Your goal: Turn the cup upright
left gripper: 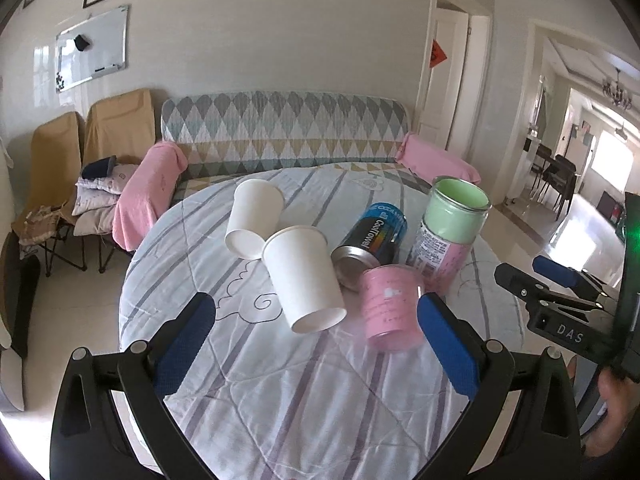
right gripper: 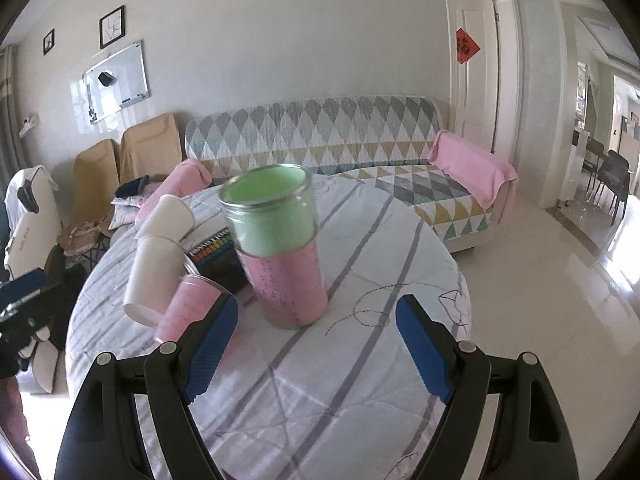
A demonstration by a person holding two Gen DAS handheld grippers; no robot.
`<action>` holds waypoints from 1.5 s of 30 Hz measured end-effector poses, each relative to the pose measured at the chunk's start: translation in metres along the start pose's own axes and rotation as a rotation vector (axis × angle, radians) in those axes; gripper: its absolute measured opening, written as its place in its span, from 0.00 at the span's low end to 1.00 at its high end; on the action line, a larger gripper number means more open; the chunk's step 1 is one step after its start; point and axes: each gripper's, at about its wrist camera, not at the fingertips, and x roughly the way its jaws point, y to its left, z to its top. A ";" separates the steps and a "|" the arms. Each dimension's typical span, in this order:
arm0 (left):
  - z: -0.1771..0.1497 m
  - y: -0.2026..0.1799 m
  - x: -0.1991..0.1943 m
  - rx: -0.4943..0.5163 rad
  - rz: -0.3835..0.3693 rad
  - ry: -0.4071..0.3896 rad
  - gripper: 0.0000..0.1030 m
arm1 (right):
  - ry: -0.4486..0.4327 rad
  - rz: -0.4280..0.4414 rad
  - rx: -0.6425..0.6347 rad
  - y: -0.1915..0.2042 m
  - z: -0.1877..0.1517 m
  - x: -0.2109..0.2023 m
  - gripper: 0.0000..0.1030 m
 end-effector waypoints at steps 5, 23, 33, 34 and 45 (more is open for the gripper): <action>-0.002 0.004 -0.002 -0.004 0.003 -0.009 0.99 | 0.014 0.007 -0.006 0.008 0.000 0.003 0.80; -0.001 -0.005 -0.029 0.017 0.156 -0.101 1.00 | -0.061 0.034 -0.052 0.034 0.006 -0.027 0.80; 0.001 -0.016 -0.050 0.022 0.158 -0.162 1.00 | -0.125 0.038 -0.067 0.033 0.008 -0.053 0.80; 0.001 -0.018 -0.052 0.024 0.155 -0.164 1.00 | -0.129 0.039 -0.067 0.032 0.008 -0.055 0.80; 0.004 -0.038 -0.061 0.050 0.191 -0.168 1.00 | -0.187 0.087 -0.049 0.019 0.013 -0.073 0.80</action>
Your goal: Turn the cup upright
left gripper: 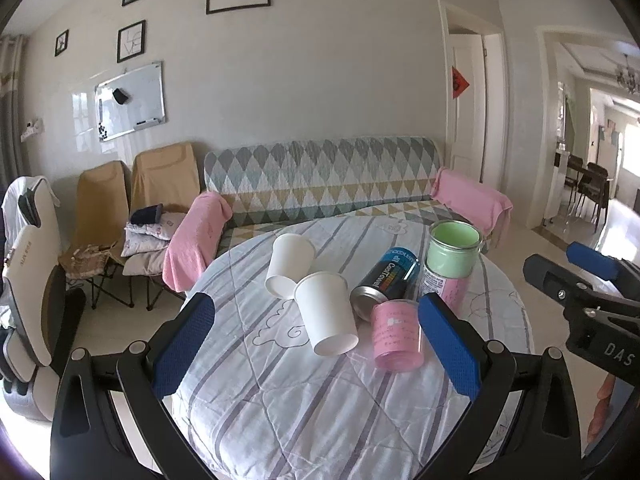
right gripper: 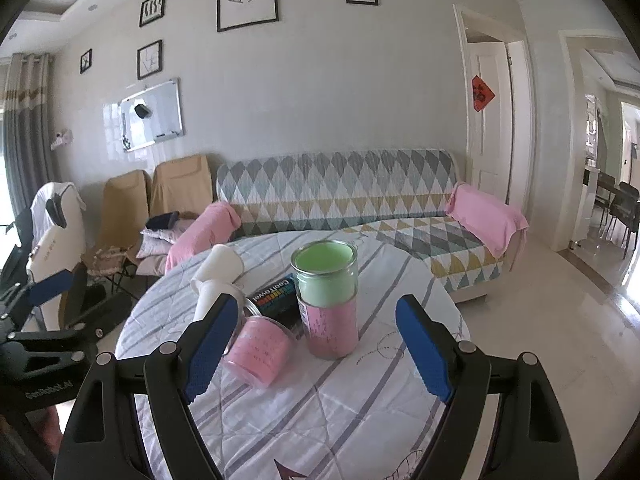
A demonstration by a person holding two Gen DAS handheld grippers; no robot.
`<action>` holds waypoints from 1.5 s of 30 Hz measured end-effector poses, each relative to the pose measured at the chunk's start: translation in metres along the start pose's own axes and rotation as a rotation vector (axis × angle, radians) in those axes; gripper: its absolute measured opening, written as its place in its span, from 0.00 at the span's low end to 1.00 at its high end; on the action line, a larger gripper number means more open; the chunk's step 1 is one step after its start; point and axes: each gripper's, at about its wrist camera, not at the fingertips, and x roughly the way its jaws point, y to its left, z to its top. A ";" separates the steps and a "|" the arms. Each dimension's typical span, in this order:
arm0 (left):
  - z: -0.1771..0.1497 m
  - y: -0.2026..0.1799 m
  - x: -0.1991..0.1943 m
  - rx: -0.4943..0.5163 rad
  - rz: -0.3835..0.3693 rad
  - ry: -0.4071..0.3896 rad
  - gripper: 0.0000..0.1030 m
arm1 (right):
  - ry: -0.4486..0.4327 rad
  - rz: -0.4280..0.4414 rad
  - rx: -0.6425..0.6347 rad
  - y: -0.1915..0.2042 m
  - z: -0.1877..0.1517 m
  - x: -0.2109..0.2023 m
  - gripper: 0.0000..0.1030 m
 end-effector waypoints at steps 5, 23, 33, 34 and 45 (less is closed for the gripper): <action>0.001 -0.003 -0.003 0.000 0.019 -0.004 1.00 | -0.011 0.021 -0.002 0.000 0.001 -0.001 0.80; 0.006 -0.014 -0.020 -0.001 0.029 -0.064 1.00 | -0.058 0.067 0.004 -0.005 0.001 -0.007 0.80; 0.007 -0.016 -0.022 0.001 0.031 -0.074 1.00 | -0.066 0.084 -0.007 -0.004 -0.001 -0.006 0.80; 0.007 -0.017 -0.022 0.003 0.031 -0.072 1.00 | -0.068 0.087 -0.008 -0.004 -0.001 -0.006 0.80; 0.006 -0.018 -0.019 0.000 0.029 -0.065 1.00 | -0.062 0.109 -0.020 0.000 -0.003 -0.003 0.80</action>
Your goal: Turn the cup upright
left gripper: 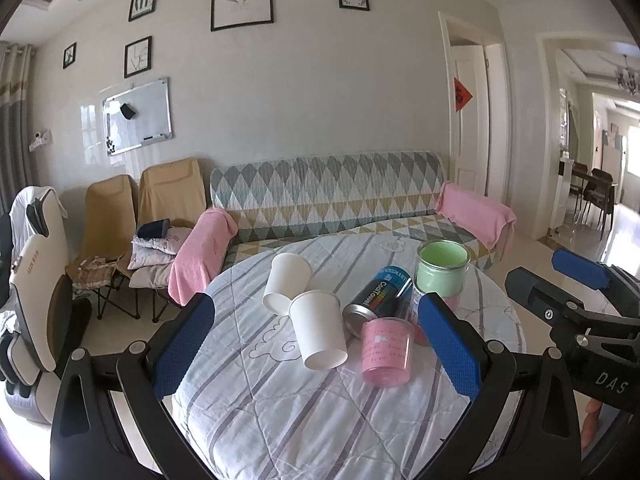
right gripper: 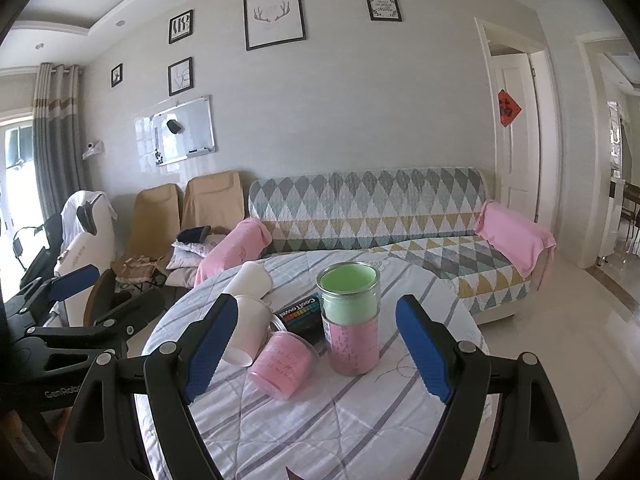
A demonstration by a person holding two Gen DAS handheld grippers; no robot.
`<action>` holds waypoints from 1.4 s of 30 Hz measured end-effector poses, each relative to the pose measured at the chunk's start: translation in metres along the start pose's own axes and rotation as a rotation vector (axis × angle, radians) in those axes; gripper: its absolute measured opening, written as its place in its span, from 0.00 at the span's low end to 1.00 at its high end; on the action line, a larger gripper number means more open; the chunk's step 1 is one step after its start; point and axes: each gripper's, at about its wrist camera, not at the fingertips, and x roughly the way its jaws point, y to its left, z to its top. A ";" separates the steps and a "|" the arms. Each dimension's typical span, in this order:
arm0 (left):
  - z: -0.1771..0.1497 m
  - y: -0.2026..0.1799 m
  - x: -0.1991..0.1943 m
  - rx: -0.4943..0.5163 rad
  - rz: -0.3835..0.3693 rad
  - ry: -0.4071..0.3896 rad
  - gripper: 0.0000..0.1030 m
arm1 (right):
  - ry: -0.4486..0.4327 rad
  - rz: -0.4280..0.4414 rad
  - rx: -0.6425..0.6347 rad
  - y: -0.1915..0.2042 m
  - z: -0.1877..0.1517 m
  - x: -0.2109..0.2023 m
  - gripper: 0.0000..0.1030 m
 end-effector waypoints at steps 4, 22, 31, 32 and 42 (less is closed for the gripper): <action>0.000 0.000 0.000 0.000 0.000 0.002 1.00 | 0.007 0.002 0.000 0.000 0.001 0.003 0.80; -0.007 0.008 0.013 -0.013 -0.006 0.025 1.00 | 0.057 -0.008 0.008 -0.003 -0.001 0.020 0.80; -0.008 0.010 0.016 -0.012 -0.007 0.026 1.00 | 0.068 -0.007 0.005 -0.003 -0.002 0.027 0.80; -0.007 0.009 0.015 -0.012 -0.007 0.026 1.00 | 0.070 -0.007 0.005 -0.003 -0.002 0.028 0.80; -0.007 0.011 0.030 -0.017 -0.070 0.056 1.00 | 0.084 -0.023 0.008 -0.006 -0.003 0.032 0.80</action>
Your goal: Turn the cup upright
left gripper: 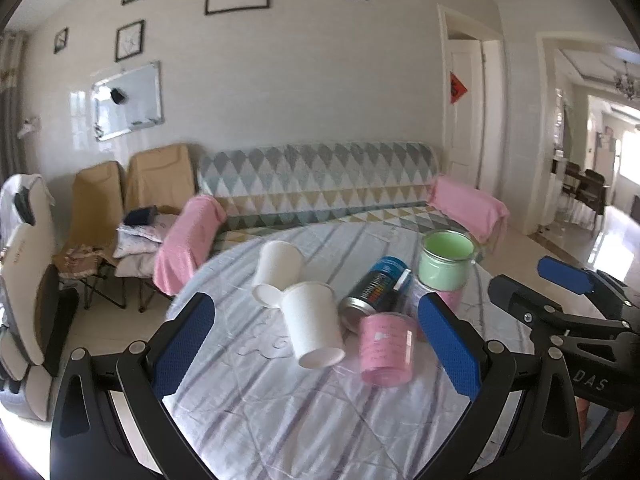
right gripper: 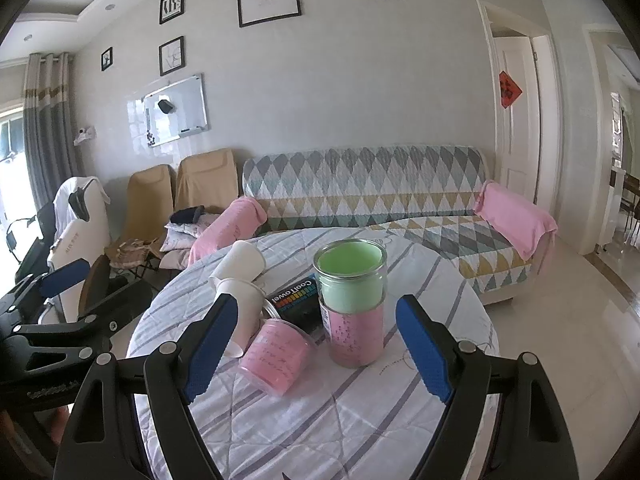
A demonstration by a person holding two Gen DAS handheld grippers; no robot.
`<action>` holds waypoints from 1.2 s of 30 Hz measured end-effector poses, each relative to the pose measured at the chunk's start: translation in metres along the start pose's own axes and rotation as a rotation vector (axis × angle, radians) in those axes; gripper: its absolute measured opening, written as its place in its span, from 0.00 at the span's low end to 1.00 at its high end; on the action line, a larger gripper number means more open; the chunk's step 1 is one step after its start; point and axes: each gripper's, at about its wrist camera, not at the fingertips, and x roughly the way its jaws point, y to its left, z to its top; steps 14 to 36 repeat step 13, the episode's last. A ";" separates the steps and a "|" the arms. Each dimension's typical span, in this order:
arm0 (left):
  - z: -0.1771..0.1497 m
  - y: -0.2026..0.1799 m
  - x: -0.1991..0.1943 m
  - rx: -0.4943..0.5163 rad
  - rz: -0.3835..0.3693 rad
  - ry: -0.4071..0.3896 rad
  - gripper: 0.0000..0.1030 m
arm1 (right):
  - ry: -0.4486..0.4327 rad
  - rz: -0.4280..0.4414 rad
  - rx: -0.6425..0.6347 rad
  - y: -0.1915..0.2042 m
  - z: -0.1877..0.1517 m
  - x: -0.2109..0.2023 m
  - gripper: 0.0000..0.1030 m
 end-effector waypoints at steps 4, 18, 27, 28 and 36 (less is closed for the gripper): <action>-0.001 -0.005 0.012 -0.001 -0.078 0.061 1.00 | 0.018 -0.035 -0.005 -0.004 -0.001 -0.004 0.80; -0.008 -0.025 0.013 0.041 -0.082 0.081 1.00 | 0.046 -0.044 0.020 -0.016 -0.006 -0.002 0.80; -0.008 -0.025 0.013 0.041 -0.082 0.081 1.00 | 0.046 -0.044 0.020 -0.016 -0.006 -0.002 0.80; -0.008 -0.025 0.013 0.041 -0.082 0.081 1.00 | 0.046 -0.044 0.020 -0.016 -0.006 -0.002 0.80; -0.008 -0.025 0.013 0.041 -0.082 0.081 1.00 | 0.046 -0.044 0.020 -0.016 -0.006 -0.002 0.80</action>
